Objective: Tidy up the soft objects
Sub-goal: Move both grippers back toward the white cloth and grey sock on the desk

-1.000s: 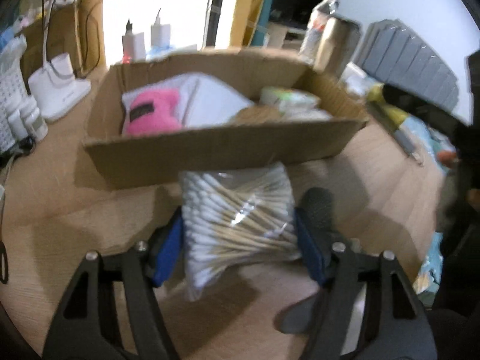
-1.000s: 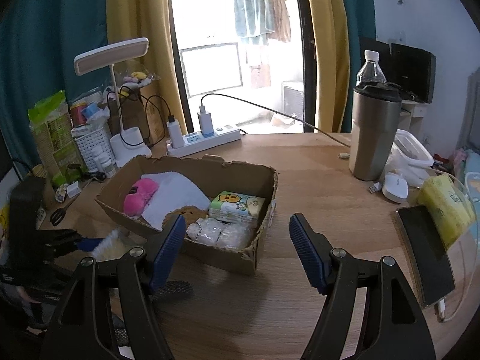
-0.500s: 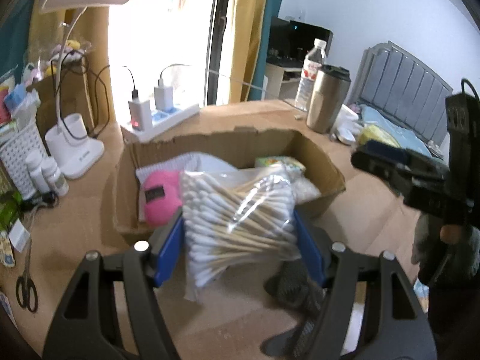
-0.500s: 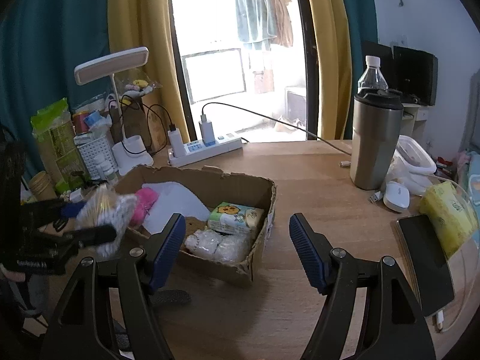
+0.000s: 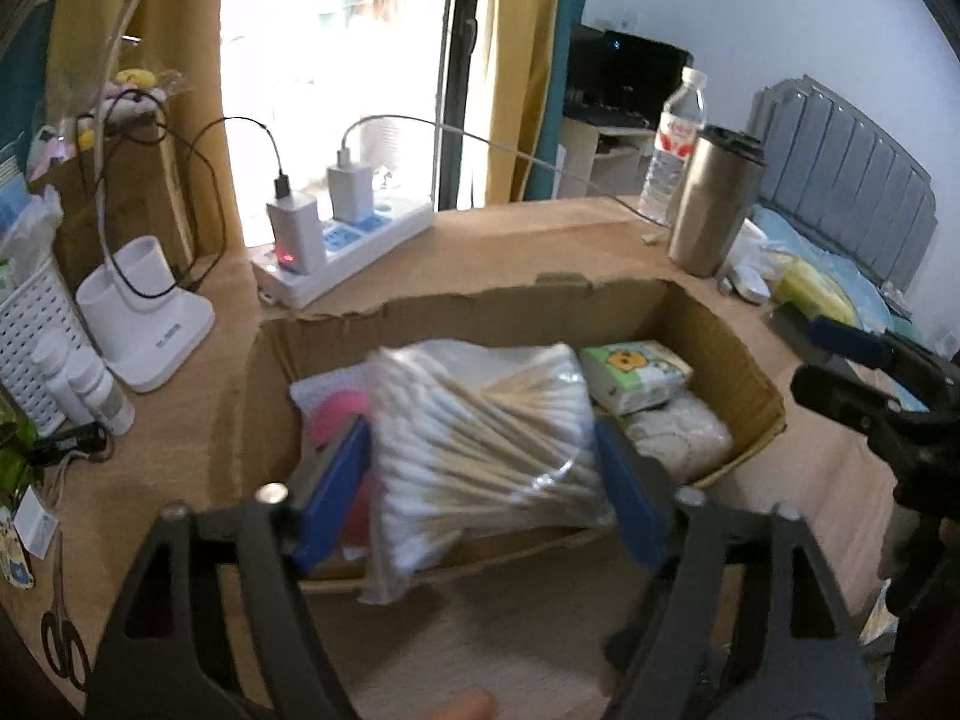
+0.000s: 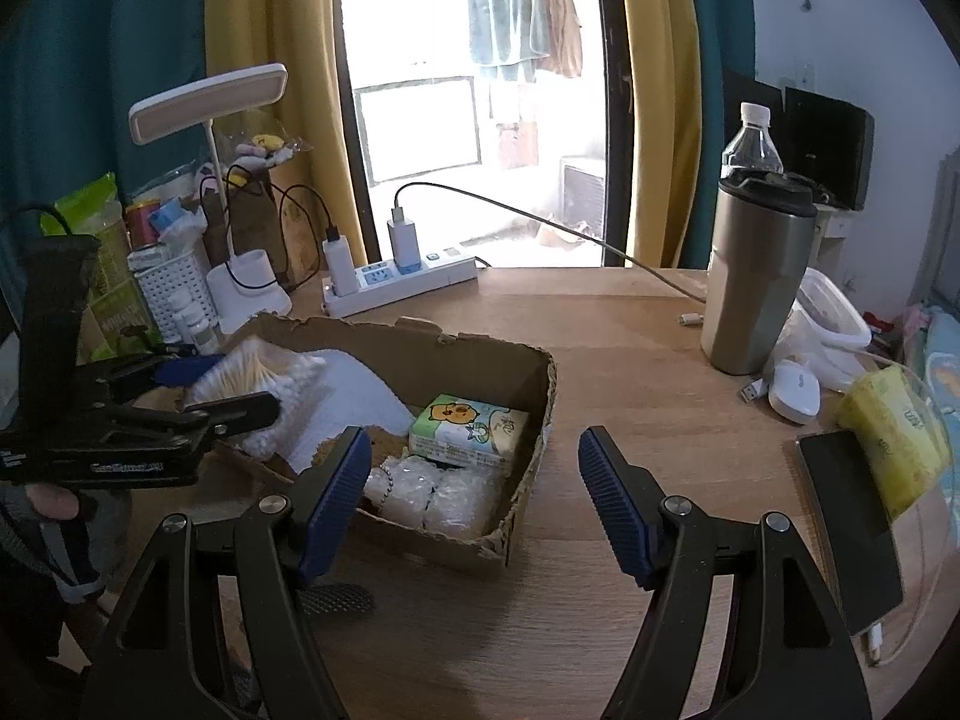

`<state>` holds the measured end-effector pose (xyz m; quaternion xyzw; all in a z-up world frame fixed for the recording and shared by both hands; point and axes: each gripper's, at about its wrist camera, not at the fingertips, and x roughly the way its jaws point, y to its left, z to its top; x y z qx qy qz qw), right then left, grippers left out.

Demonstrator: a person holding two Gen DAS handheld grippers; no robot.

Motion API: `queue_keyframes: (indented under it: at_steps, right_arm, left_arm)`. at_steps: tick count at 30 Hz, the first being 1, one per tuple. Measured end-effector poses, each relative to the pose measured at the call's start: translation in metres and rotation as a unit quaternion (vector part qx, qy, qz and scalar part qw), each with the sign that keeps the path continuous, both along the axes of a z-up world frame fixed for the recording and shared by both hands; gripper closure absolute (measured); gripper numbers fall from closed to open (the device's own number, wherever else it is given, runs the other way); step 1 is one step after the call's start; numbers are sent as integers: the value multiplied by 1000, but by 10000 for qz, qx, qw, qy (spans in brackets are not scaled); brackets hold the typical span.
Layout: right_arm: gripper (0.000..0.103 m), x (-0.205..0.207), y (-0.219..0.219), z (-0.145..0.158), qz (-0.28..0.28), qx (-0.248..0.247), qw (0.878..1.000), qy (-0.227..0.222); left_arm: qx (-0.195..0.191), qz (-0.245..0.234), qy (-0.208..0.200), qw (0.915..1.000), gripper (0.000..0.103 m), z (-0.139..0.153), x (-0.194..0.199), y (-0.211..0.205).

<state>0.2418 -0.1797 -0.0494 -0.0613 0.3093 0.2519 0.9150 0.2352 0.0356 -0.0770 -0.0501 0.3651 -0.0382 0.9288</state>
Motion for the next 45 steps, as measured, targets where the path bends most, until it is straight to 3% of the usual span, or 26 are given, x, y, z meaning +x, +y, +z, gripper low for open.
queue_keyframes:
  at_steps: [10,14,22,36,45]
  right_arm:
    - [28,-26,33,3,32,-271,9996,-26]
    - [27,-37,43,5,83,-330,9994,-28]
    - [23,-63,54,4,193,-478,9987,-30]
    - [22,-105,49,-8,318,-544,9980,66]
    - [22,-122,33,-31,337,-460,9977,371]
  left_arm:
    - [-458,181,-525,9974,7,16,-42,29]
    - [-647,182,-667,9955,1,21,-63,39]
    - [-380,238,-749,9962,1,25,-105,40]
    - [-654,286,-703,9950,1,19,-157,49]
    - [-360,355,-579,9970,1,4,-170,38]
